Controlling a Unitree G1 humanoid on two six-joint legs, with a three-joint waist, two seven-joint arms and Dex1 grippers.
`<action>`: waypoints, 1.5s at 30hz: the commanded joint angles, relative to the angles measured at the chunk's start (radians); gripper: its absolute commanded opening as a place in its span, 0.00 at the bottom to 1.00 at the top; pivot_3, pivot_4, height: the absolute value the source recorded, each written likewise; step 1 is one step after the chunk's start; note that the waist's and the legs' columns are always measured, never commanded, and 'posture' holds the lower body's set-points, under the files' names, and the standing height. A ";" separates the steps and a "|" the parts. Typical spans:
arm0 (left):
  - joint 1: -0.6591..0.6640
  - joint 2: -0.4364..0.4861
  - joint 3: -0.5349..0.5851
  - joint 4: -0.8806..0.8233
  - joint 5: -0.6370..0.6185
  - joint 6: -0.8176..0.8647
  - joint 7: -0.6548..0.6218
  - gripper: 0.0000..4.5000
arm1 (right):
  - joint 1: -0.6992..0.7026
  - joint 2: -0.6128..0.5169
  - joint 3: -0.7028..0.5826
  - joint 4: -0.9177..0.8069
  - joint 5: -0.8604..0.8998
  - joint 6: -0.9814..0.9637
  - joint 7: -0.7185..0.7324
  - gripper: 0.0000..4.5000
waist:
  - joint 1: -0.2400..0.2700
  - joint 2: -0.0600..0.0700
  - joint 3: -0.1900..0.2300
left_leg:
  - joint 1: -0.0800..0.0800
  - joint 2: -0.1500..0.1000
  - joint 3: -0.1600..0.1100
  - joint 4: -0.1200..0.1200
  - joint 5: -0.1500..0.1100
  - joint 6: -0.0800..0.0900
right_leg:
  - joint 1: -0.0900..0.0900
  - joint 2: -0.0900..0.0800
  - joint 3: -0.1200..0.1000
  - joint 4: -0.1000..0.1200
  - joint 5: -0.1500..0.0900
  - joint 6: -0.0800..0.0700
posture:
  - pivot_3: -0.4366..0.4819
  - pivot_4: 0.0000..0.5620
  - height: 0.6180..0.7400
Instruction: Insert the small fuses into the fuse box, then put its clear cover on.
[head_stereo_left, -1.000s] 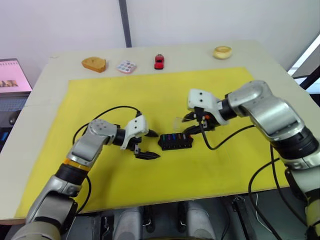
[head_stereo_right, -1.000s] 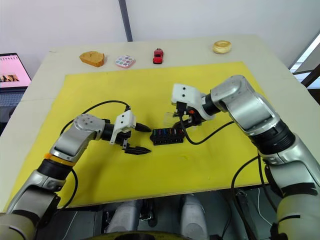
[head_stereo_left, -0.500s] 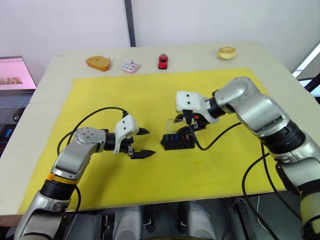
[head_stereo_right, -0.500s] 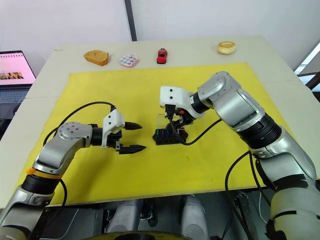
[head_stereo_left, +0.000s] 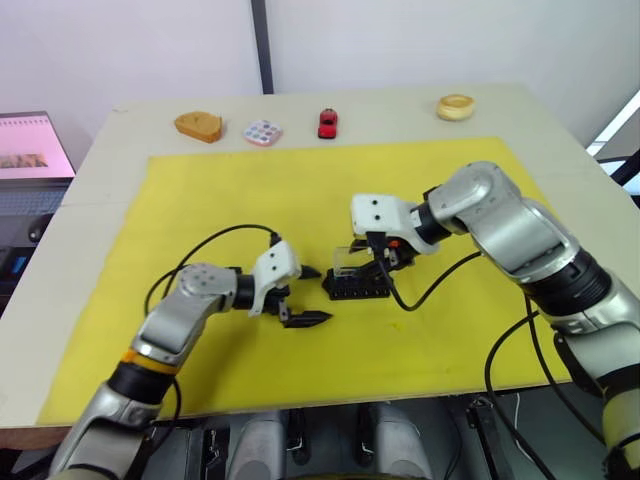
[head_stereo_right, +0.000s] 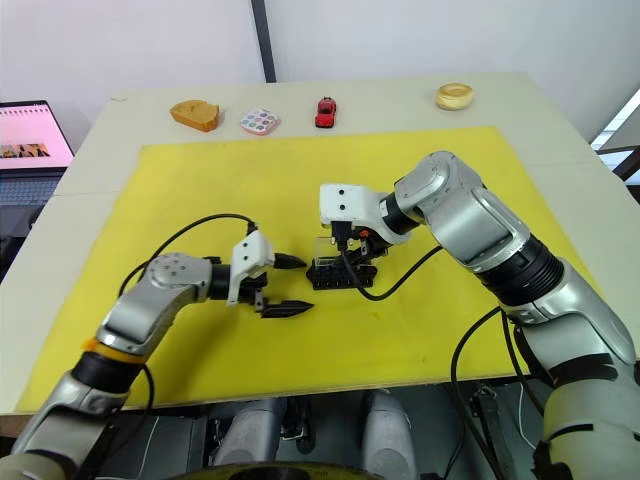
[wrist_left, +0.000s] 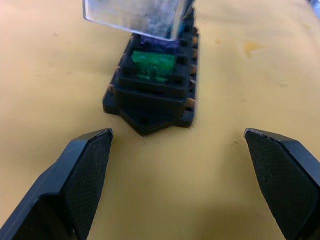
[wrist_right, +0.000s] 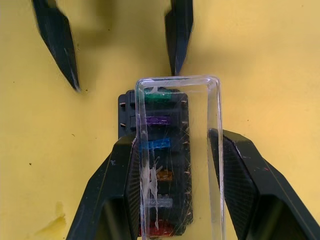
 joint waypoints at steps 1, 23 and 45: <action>-0.038 -0.023 -0.031 0.068 0.039 -0.062 0.001 0.98 | -0.011 -0.014 -0.029 -0.038 -0.001 0.016 0.001 0.37 | -0.002 0.000 0.000 | 0.000 0.000 0.000 0.000 0.000 0.000 | 0.000 0.000 0.000 0.000 0.000 0.000 | 0.48 0.27 1.00; -0.064 -0.119 -0.068 0.263 0.085 -0.171 -0.002 0.57 | -0.026 -0.022 -0.011 -0.059 -0.029 0.022 -0.011 0.37 | 0.020 0.000 0.000 | 0.003 -0.001 -0.001 0.001 -0.001 0.001 | -0.001 -0.002 0.000 -0.001 -0.001 -0.002 | 0.48 0.27 1.00; -0.037 -0.119 -0.071 0.240 0.089 -0.172 -0.006 0.57 | -0.015 0.035 0.038 0.030 -0.088 -0.035 0.043 0.37 | 0.014 -0.001 -0.001 | 0.004 0.000 -0.001 0.001 -0.001 0.001 | 0.000 -0.001 0.000 -0.001 0.000 -0.001 | 0.48 0.27 1.00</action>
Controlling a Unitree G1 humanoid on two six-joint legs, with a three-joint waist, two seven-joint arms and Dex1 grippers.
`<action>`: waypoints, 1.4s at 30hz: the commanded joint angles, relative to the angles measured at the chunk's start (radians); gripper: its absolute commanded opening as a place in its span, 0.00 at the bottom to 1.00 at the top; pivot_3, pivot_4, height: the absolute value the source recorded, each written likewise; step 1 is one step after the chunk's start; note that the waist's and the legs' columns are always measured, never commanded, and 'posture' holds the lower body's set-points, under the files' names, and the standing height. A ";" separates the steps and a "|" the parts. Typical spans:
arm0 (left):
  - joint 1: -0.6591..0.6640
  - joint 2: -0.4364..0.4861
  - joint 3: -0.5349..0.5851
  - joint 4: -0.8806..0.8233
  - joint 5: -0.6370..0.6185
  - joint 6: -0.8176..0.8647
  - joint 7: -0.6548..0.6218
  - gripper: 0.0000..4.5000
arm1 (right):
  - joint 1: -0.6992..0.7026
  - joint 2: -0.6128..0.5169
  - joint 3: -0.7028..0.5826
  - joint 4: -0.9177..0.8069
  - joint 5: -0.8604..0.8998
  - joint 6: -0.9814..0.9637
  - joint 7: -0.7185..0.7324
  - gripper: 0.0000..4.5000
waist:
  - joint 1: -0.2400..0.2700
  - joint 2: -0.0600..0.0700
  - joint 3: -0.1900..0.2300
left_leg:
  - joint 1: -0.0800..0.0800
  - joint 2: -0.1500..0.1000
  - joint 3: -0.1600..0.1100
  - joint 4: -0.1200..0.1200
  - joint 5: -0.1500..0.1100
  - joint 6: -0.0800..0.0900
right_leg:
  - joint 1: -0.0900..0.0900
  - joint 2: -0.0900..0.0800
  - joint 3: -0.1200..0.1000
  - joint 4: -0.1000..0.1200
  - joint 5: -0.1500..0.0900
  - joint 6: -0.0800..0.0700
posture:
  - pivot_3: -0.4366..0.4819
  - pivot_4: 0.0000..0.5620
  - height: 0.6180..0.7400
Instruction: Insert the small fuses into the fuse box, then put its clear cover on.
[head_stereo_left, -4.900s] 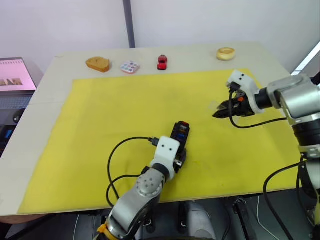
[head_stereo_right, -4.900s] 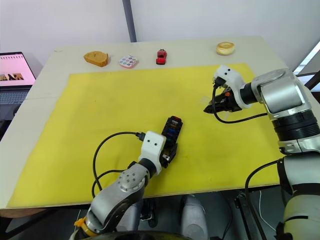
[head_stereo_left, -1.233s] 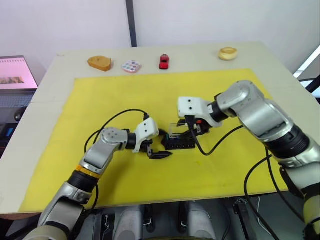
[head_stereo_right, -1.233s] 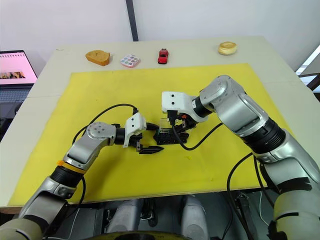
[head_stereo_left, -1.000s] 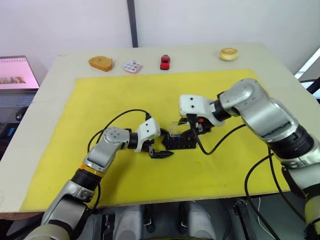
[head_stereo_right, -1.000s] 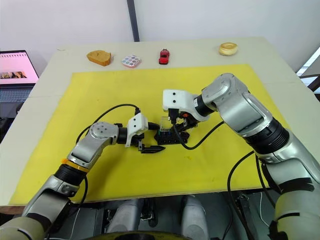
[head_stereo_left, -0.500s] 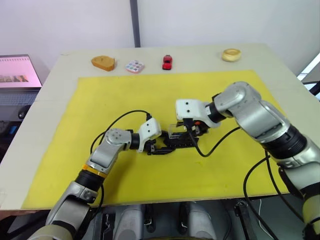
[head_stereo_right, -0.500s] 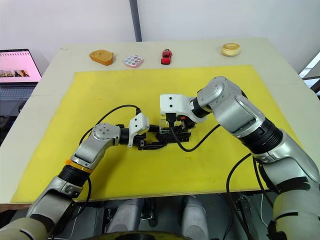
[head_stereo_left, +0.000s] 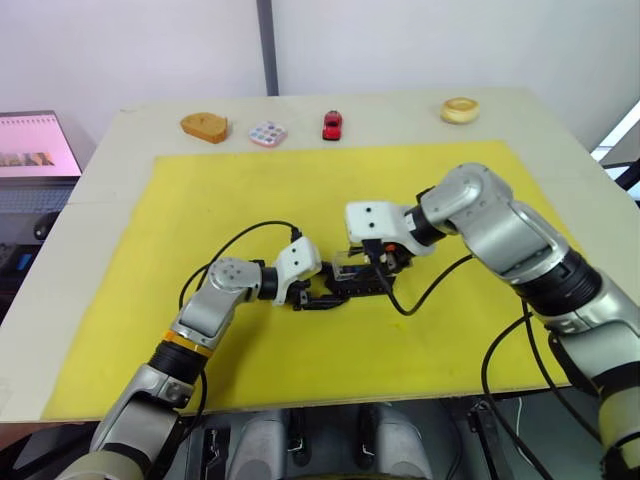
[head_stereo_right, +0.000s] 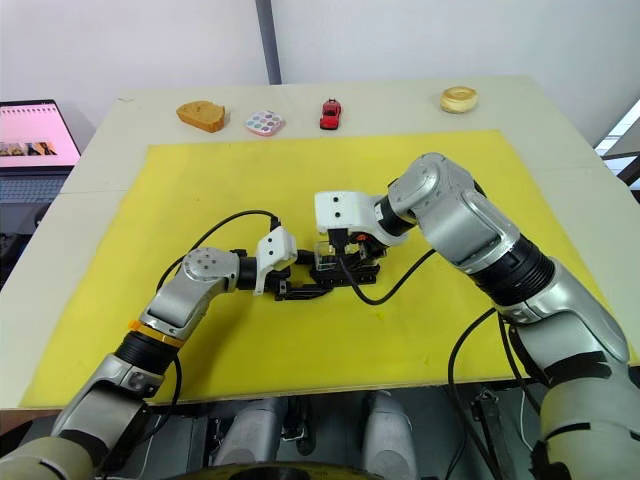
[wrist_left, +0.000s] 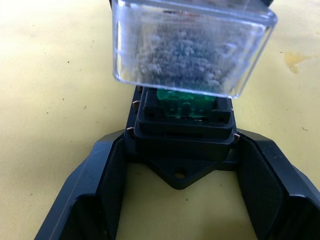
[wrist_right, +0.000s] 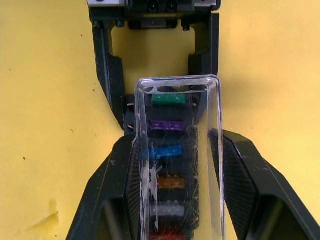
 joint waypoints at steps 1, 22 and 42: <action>0.034 -0.002 -0.030 0.014 0.017 0.019 -0.008 0.57 | -0.008 0.010 0.006 0.003 -0.008 0.014 0.007 0.37 | 0.000 0.000 0.000 | 0.000 0.000 0.000 0.000 0.000 0.000 | 0.000 0.000 0.000 0.000 0.000 0.000 | 0.48 0.27 1.00; 0.038 -0.010 -0.032 0.028 0.027 0.003 -0.007 0.57 | -0.035 -0.002 -0.022 -0.017 -0.007 0.058 0.061 0.37 | 0.002 -0.002 -0.003 | 0.000 0.000 0.000 0.000 0.000 0.000 | 0.000 0.000 0.000 0.000 -0.001 -0.002 | 0.48 0.27 1.00; 0.049 -0.014 -0.025 0.022 0.028 0.002 0.005 0.57 | -0.014 0.024 0.023 0.021 -0.022 0.044 0.029 0.37 | 0.004 -0.002 -0.003 | 0.000 0.000 0.000 0.000 -0.001 0.000 | -0.001 -0.001 0.000 0.000 -0.001 -0.002 | 0.48 0.27 1.00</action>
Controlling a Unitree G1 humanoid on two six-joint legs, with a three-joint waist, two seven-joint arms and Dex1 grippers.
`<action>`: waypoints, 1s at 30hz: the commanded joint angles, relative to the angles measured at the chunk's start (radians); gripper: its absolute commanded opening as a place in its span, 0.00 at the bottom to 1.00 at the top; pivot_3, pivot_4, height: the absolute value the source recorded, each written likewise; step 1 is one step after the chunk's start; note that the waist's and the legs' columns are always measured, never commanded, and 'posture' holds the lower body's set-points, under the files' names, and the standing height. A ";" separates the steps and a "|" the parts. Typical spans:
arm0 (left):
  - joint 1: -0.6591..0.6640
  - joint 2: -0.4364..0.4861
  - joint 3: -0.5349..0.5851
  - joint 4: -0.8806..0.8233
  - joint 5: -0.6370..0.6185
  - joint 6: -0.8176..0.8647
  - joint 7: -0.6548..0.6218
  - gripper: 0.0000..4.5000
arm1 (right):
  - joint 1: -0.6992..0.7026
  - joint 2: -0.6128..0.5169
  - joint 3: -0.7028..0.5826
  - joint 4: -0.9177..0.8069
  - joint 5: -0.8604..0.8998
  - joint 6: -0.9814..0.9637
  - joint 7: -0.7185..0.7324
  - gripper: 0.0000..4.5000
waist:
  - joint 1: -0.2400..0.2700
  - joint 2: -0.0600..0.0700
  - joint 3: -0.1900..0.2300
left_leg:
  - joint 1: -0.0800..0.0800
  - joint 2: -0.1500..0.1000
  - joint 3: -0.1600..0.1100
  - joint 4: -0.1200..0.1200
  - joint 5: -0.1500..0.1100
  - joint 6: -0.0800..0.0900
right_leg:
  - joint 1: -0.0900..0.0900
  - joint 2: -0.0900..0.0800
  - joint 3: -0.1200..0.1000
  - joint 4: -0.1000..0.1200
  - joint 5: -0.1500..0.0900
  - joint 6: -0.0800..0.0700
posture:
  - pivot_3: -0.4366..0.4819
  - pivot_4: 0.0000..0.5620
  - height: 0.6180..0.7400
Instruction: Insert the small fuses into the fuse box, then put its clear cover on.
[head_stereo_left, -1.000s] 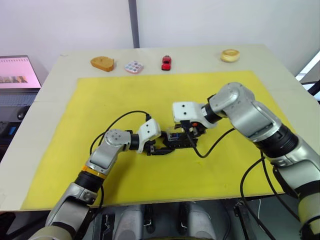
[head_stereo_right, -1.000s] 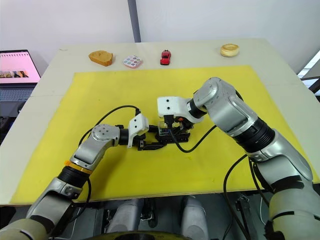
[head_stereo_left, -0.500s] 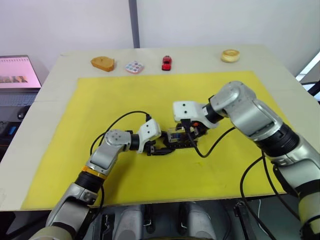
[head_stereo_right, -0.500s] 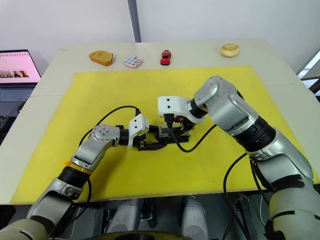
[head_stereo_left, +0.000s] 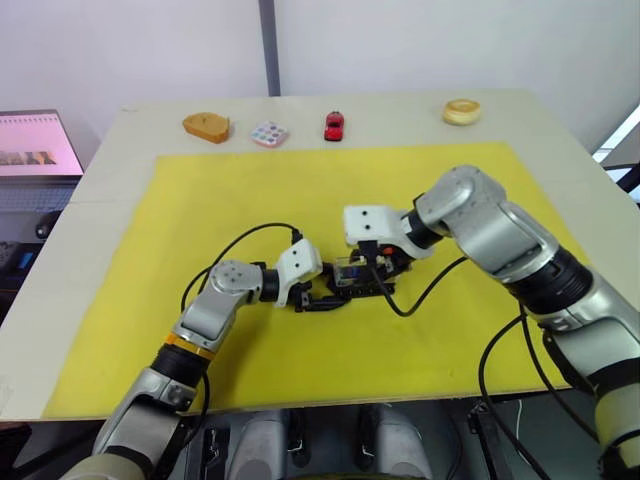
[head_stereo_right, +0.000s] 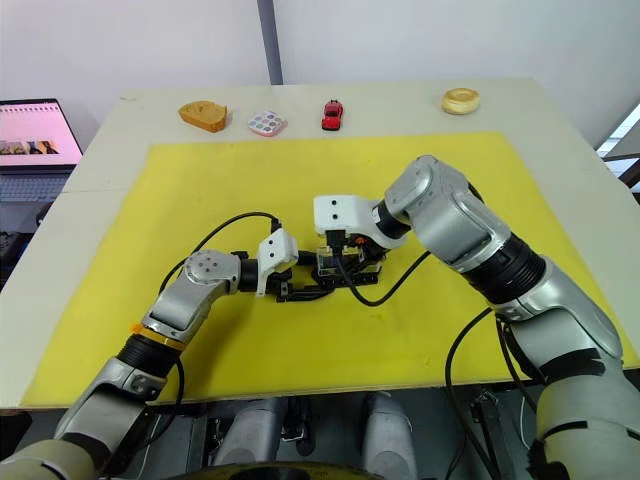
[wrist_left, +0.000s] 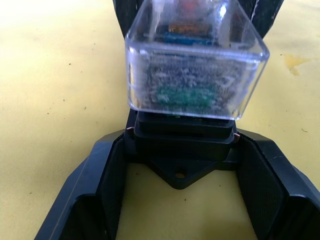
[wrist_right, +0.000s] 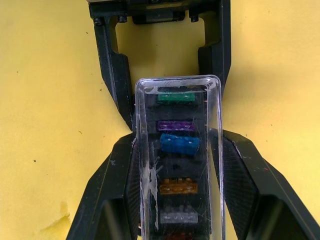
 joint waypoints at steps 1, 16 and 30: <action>0.032 0.001 -0.030 0.022 0.020 0.022 -0.003 0.57 | 0.002 0.008 -0.003 -0.006 -0.007 -0.003 -0.010 0.37 | 0.000 0.000 0.000 | 0.000 0.000 0.000 0.000 0.000 0.000 | 0.000 0.000 0.000 0.000 0.000 0.000 | 0.48 0.27 1.00; 0.037 -0.005 -0.030 0.021 0.021 0.022 0.005 0.57 | 0.036 0.022 0.047 -0.004 -0.037 0.010 -0.012 0.37 | -0.001 -0.002 -0.003 | 0.001 0.000 0.000 0.000 0.000 0.000 | 0.000 0.000 0.000 0.000 0.000 0.000 | 0.48 0.27 1.00; 0.053 -0.018 -0.018 0.008 0.014 0.029 0.024 0.57 | 0.063 0.038 0.045 -0.009 -0.036 0.056 -0.028 0.37 | -0.002 -0.005 -0.016 | 0.001 0.001 -0.001 -0.001 -0.001 -0.001 | 0.000 -0.001 0.000 -0.002 0.000 -0.001 | 0.48 0.27 1.00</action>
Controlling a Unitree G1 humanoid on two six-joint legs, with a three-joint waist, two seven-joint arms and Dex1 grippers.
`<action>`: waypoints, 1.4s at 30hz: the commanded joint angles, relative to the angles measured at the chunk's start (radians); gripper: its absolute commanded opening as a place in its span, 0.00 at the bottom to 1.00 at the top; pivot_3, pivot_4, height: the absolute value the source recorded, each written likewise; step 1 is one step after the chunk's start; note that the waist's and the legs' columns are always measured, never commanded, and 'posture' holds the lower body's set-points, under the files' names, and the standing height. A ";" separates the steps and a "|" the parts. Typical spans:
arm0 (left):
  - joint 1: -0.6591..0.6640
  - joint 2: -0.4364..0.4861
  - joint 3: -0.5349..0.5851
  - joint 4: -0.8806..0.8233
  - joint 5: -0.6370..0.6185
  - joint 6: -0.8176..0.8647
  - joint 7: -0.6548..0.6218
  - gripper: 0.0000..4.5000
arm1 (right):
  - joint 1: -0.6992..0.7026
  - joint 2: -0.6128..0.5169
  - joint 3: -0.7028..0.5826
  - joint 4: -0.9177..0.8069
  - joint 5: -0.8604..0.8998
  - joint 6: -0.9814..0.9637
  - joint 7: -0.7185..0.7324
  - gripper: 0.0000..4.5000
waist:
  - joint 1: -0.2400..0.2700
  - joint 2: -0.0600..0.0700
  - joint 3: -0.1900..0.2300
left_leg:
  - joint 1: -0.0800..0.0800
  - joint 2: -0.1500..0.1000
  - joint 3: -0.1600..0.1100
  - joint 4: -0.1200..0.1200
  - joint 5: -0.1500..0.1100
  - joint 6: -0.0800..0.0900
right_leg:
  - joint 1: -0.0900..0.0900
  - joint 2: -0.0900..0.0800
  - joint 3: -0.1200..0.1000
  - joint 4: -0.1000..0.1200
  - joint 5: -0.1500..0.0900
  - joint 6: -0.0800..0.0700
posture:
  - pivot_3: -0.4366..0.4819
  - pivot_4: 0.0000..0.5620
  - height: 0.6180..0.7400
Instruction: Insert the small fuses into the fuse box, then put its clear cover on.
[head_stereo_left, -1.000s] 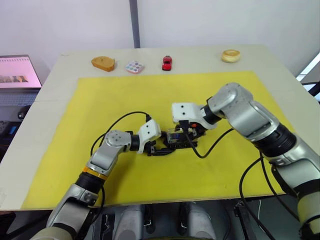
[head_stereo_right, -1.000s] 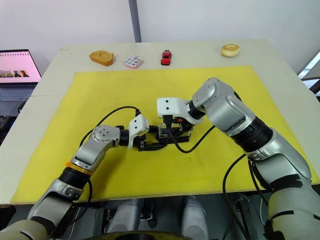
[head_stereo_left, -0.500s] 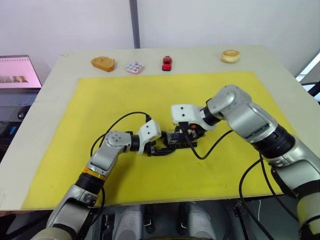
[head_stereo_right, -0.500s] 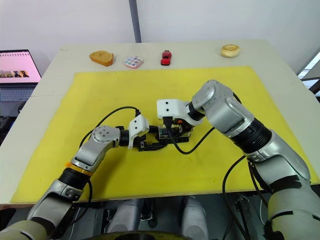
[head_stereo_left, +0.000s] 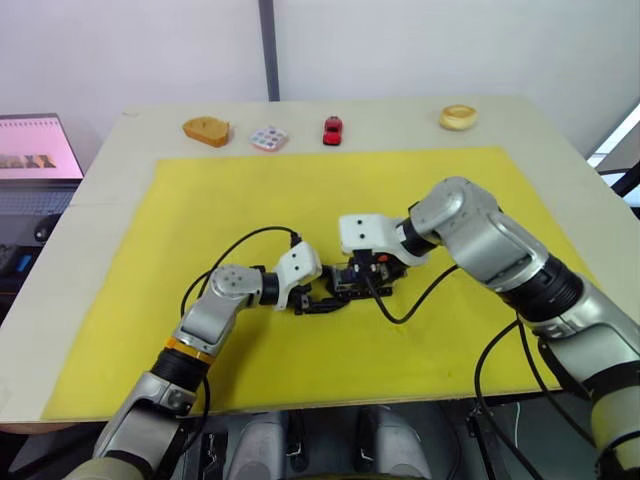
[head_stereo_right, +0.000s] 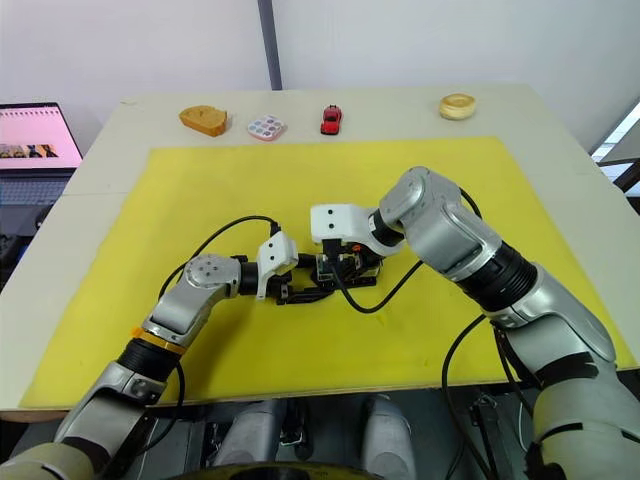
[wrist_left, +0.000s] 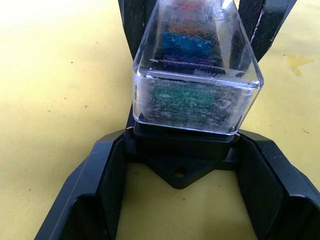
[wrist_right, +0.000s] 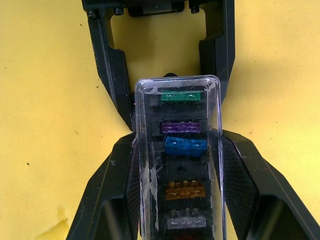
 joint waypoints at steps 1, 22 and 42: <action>0.032 -0.011 -0.022 0.010 0.007 0.022 0.006 0.57 | 0.029 0.017 0.027 0.019 0.005 0.018 -0.004 0.37 | 0.000 0.000 0.000 | 0.000 0.000 0.000 0.000 0.000 0.000 | 0.000 0.000 0.000 0.000 0.000 0.000 | 0.48 0.27 1.00; 0.051 -0.005 -0.019 -0.011 -0.001 0.034 0.003 0.57 | -0.023 -0.023 -0.166 0.031 0.147 -0.016 0.043 0.77 | 0.001 0.001 0.000 | -0.001 0.000 0.000 0.000 -0.001 0.000 | -0.001 0.000 0.000 -0.001 0.000 0.000 | 0.48 0.27 1.00; 0.045 0.059 -0.025 -0.051 -0.032 0.124 -0.078 0.57 | 0.251 0.027 -0.495 0.077 0.444 -0.104 -0.068 0.01 | -0.015 0.001 0.000 | -0.001 0.001 0.000 -0.001 -0.001 0.000 | 0.000 0.002 0.000 -0.002 0.000 0.000 | 0.48 0.27 1.00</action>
